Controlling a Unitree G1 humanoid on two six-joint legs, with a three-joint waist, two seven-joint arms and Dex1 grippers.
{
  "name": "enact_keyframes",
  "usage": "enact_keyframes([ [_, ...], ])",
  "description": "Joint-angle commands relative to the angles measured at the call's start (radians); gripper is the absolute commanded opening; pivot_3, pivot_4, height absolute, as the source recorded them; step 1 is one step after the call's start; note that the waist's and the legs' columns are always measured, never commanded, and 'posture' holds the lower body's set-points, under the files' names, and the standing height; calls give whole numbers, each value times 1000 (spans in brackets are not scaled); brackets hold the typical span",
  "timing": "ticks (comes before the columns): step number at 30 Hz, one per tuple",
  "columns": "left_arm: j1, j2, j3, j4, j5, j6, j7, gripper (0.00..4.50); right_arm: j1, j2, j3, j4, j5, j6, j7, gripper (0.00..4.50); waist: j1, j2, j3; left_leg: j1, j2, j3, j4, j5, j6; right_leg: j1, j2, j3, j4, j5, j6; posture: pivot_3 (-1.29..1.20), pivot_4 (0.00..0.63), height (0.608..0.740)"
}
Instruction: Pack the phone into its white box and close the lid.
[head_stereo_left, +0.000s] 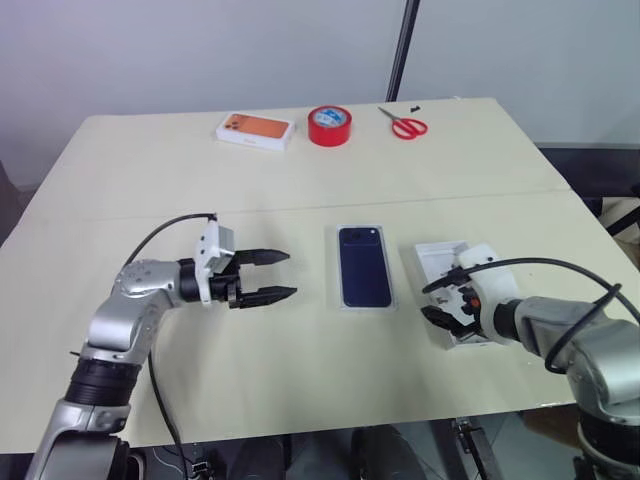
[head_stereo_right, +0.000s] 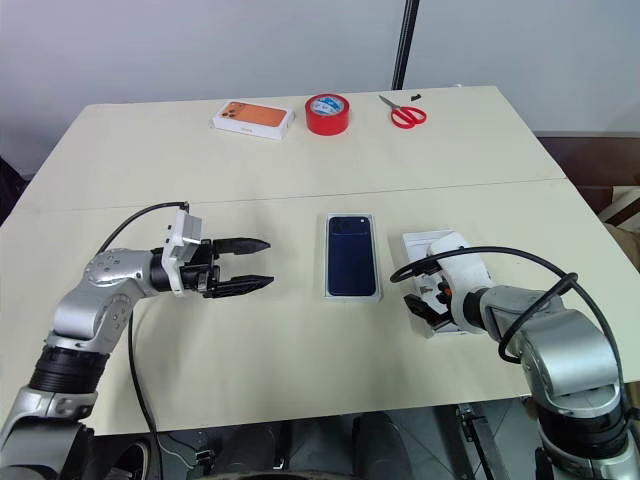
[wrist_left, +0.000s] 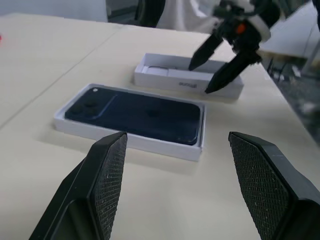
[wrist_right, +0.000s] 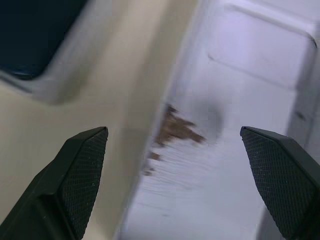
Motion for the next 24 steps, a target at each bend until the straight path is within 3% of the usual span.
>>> enact_keyframes([
  [1,14,-4,29,-71,-39,15,25,3409,18,0,-32,-29,65,7,-35,4434,1,0,0,0,0,0,0,0,0,0,0,0,0,0,0,0,150,740],
  [10,52,-15,30,-112,-47,18,62,3409,48,-61,-16,-33,202,7,-136,4434,1,0,0,0,0,0,0,0,0,1,0,0,0,0,0,0,150,740],
  [13,56,-20,23,-116,-48,14,72,3409,45,-65,-13,-22,226,7,-173,3642,1,0,0,0,0,0,0,0,0,1,0,0,0,0,0,0,150,740],
  [20,49,-29,17,-117,-47,14,87,3409,51,-41,-15,-17,284,7,-264,143,1,0,0,0,0,0,0,0,0,1,0,0,-1,0,0,0,150,740],
  [24,44,-29,17,-114,-47,17,90,3409,34,-9,-28,2,303,7,-325,24,0,0,0,0,0,0,0,0,0,1,0,0,0,0,0,0,150,740],
])
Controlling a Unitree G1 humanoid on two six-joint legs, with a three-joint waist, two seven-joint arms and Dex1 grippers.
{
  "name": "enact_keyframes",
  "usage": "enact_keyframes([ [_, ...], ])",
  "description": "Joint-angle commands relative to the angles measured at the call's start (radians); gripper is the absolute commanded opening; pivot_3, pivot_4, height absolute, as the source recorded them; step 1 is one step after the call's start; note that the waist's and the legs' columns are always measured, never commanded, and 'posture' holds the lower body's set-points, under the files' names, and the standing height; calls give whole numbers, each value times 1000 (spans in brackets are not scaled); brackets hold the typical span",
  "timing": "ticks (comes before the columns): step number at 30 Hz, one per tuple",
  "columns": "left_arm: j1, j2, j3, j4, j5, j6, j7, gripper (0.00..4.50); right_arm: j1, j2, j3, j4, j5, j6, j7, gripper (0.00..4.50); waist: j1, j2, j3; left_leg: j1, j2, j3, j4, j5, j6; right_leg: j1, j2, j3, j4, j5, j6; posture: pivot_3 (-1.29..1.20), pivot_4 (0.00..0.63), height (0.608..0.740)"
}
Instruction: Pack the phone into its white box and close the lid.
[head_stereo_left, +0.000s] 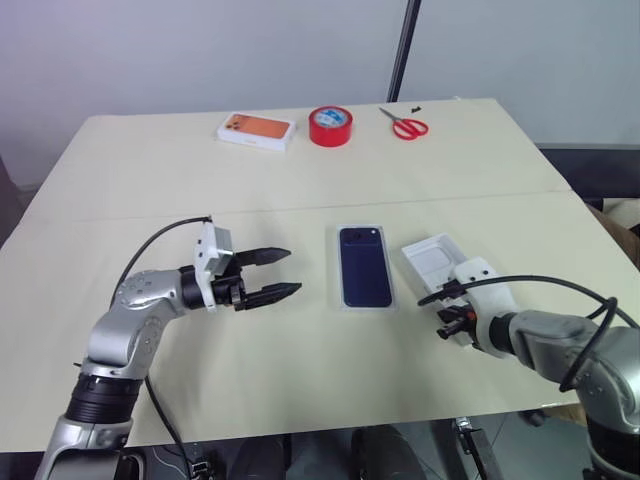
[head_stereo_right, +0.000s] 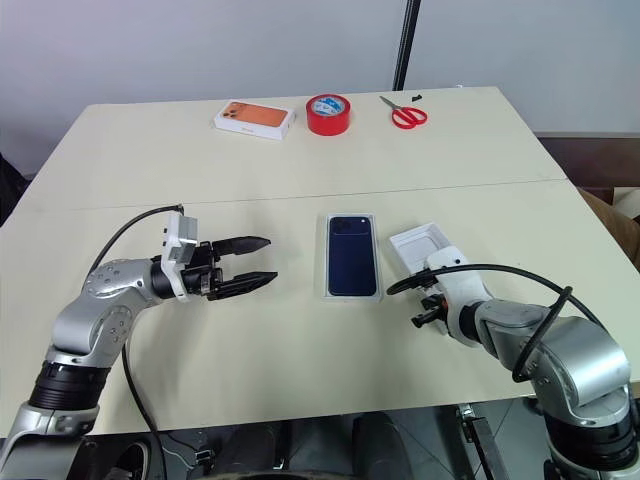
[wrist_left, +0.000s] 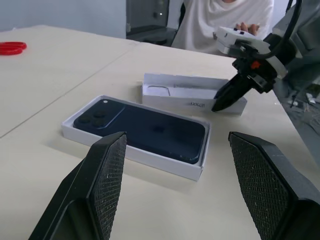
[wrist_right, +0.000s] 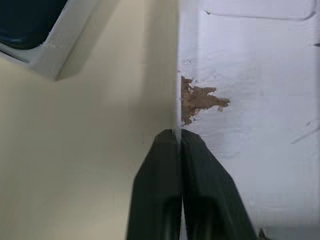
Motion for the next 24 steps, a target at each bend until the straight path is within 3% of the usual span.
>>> enact_keyframes([
  [1,-9,4,10,-29,-13,3,5,3409,-25,43,-30,21,24,6,-58,24,-2,0,0,0,0,0,0,0,0,0,0,0,0,0,0,0,150,740],
  [7,-41,-7,14,-3,-12,14,26,3409,-232,196,-112,166,-25,1,-107,24,-6,1,0,0,0,1,0,0,0,-1,1,1,1,0,0,0,150,740],
  [13,-104,-36,57,74,-31,54,99,3409,-401,305,-91,296,-17,-215,-9,24,-4,1,0,-2,0,1,0,1,-1,-4,1,1,2,0,0,0,150,740],
  [18,-149,-52,117,130,-60,103,175,3409,-390,522,-108,326,80,-299,46,24,-9,1,0,-3,0,1,0,2,-3,-6,1,1,4,0,0,0,150,740],
  [24,-159,-79,158,190,-64,95,218,3409,-425,714,-334,451,311,-277,-13,24,-14,1,0,-5,0,2,0,6,-10,-11,0,2,9,0,0,0,150,740],
])
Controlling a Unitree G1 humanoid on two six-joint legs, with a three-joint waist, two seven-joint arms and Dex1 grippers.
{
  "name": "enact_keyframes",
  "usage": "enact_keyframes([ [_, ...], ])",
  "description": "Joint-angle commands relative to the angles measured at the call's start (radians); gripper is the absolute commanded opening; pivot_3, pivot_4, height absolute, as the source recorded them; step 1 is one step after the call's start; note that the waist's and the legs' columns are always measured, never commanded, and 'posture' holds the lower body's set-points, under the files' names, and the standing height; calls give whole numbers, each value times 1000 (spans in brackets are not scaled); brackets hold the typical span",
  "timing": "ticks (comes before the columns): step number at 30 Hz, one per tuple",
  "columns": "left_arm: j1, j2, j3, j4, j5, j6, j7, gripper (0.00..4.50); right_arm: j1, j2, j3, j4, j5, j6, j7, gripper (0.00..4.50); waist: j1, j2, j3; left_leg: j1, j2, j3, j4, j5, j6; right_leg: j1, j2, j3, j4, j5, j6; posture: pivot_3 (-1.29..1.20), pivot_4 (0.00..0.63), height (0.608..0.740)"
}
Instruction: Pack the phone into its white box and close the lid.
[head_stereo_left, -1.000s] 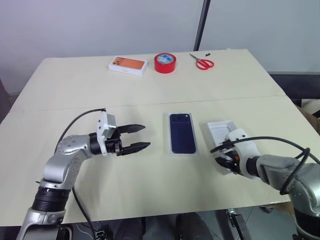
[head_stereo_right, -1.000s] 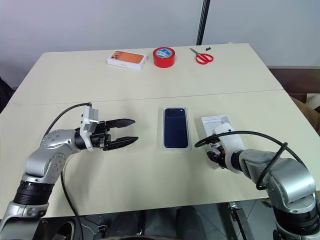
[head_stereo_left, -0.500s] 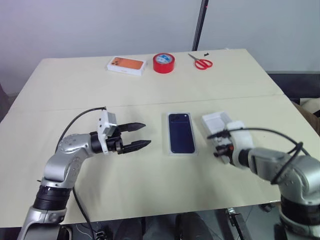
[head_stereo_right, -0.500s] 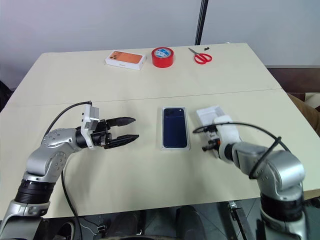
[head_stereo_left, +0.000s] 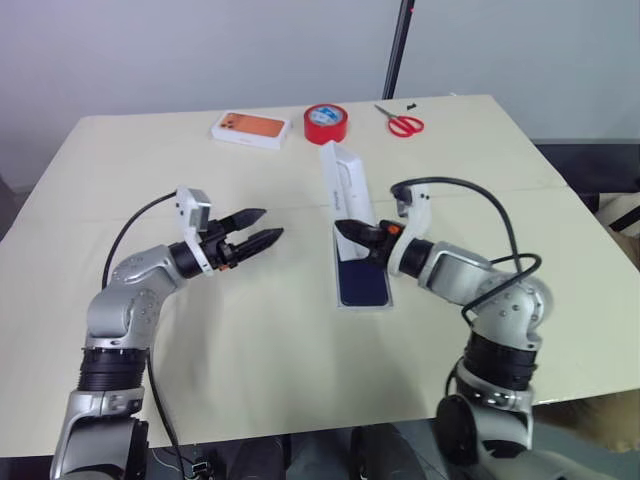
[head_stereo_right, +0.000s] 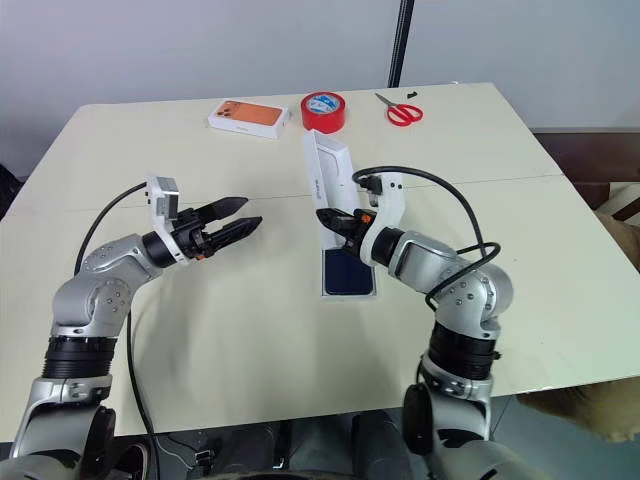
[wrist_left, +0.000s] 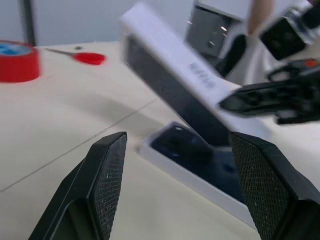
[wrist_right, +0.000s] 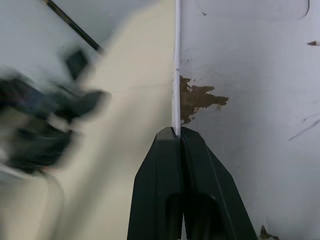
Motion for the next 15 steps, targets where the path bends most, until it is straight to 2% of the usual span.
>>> enact_keyframes([
  [1,-9,-7,30,-14,-16,-10,13,3409,-47,49,-138,37,173,11,-53,24,1,0,0,0,0,0,0,0,0,0,0,0,0,0,0,0,150,740],
  [2,-8,-7,30,-17,-17,-9,12,3409,-52,59,-155,47,208,21,-73,24,1,0,0,0,0,0,0,0,0,-1,0,0,1,0,0,0,150,740],
  [5,5,-9,33,-17,-16,-10,14,3409,-21,107,-216,122,457,97,-193,24,-14,0,0,0,0,0,0,0,0,-2,0,0,6,0,0,0,150,740],
  [7,14,-10,38,-2,-13,-13,14,3409,24,112,-202,143,579,102,-276,24,-19,0,0,0,1,0,-1,0,0,-3,0,0,6,0,0,0,150,740],
  [10,28,-15,35,-7,-15,-11,13,3409,94,91,-117,127,739,61,-401,24,-24,1,0,0,1,1,-1,0,0,-4,0,1,7,0,0,0,150,740],
  [12,32,-23,31,-27,-19,-4,20,3409,149,71,-23,132,951,-38,-520,24,-29,1,0,0,1,1,-1,0,0,-4,0,1,7,0,0,0,150,740],
  [15,36,-31,29,-41,-23,2,26,3409,215,25,97,105,1121,-141,-591,24,-33,0,0,0,2,1,-1,0,0,-4,0,1,6,0,0,0,150,740],
])
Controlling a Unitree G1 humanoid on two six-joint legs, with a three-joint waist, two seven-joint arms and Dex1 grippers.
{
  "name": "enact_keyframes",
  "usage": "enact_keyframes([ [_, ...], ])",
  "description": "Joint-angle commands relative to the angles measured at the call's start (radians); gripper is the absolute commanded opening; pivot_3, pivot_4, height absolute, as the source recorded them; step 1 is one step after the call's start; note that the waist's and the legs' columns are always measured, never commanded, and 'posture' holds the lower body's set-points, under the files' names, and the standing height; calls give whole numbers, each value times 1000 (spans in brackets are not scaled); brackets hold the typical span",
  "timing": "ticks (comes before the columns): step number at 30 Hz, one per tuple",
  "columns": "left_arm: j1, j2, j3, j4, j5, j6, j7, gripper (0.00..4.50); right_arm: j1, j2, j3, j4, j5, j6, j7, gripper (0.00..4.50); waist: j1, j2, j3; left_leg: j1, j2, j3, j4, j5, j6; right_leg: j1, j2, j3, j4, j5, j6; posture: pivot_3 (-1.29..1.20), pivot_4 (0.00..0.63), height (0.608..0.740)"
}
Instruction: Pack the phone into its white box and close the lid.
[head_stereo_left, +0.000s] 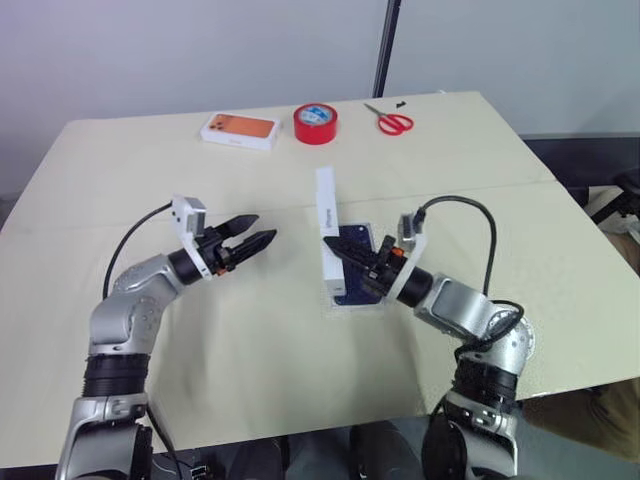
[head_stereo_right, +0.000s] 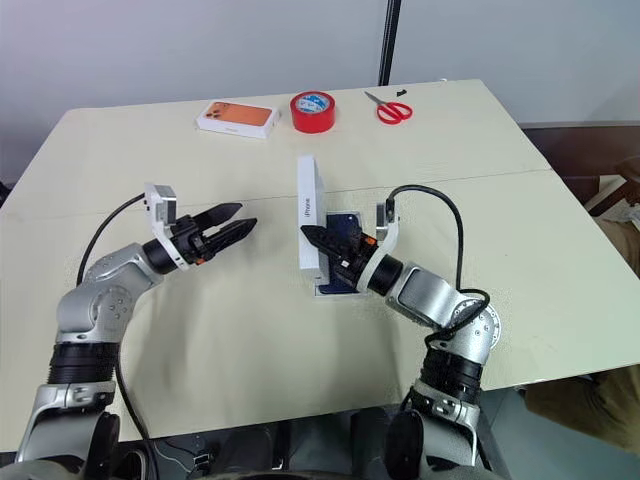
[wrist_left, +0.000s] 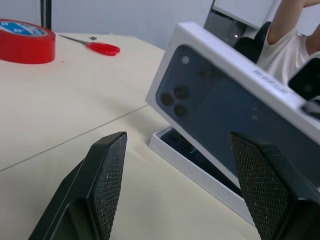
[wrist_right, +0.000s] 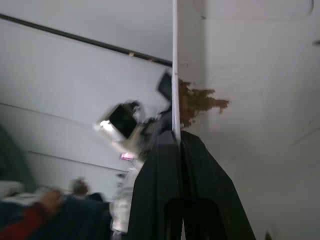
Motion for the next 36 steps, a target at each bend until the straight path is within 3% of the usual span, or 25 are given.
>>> enact_keyframes([
  [1,1,-6,15,-46,-23,2,5,3409,44,-25,124,-63,203,-121,-61,24,-3,0,0,0,0,0,0,0,0,0,0,0,0,0,0,0,150,740],
  [9,4,-5,8,-60,-44,28,-6,3409,98,-145,247,-70,209,-205,-27,24,-5,0,0,0,0,0,0,0,1,0,1,0,0,0,0,0,150,740],
  [12,17,-14,1,-71,-54,42,-11,2602,115,-183,264,-17,209,-227,-6,0,-5,0,0,0,0,0,0,0,1,1,1,0,0,0,0,0,150,740],
  [17,41,-21,-9,-92,-55,57,-16,185,89,-238,283,39,200,-278,17,0,-3,0,0,0,0,0,0,-1,1,1,1,0,-1,0,0,0,150,740],
  [28,65,-134,-160,-72,57,-34,1,86,92,-304,277,53,42,-326,114,0,24,0,0,0,0,1,2,-2,3,2,0,1,-3,0,0,0,150,740],
  [31,48,-175,-187,-50,73,-47,9,0,104,-312,274,29,20,-335,126,914,27,-1,0,0,0,1,2,-2,3,2,0,1,-3,0,0,0,150,740],
  [36,1,-226,-221,16,110,-79,7,0,112,-395,192,-25,1,-367,171,3358,27,-1,0,0,-1,1,2,-2,3,2,0,1,-3,0,0,0,150,740],
])
